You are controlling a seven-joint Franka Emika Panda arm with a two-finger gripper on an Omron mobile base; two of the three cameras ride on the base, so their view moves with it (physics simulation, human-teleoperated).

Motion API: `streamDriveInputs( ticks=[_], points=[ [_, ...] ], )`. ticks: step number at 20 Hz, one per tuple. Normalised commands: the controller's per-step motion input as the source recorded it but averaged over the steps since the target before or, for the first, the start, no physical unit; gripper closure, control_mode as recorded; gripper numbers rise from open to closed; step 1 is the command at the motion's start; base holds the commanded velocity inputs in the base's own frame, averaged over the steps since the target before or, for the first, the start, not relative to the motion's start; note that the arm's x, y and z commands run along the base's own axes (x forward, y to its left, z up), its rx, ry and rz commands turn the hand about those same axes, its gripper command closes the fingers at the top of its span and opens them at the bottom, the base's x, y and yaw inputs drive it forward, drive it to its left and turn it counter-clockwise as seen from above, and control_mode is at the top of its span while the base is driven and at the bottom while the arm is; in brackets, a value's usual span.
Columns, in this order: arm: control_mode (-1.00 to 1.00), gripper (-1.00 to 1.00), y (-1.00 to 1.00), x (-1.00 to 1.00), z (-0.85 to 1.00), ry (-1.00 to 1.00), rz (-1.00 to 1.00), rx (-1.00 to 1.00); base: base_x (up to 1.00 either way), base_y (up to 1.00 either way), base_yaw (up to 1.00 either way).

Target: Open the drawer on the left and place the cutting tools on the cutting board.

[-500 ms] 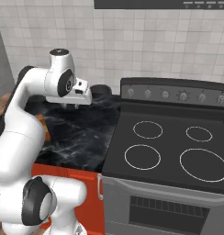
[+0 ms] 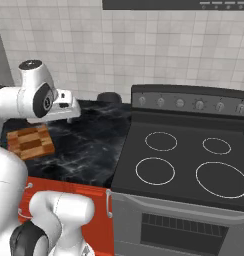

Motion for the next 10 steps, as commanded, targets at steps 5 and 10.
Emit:
streamDriveInputs(
  ticks=[5, 10],
  points=[
    [-1.00, -1.00, 1.00, -0.91, -0.65, -0.27, 0.24, -0.41, 0.00, 0.00, 0.00],
    [-1.00, -1.00, 1.00, -0.86, -0.71, -0.22, 0.29, -0.40, 0.00, 0.00, 0.00]
  ],
)
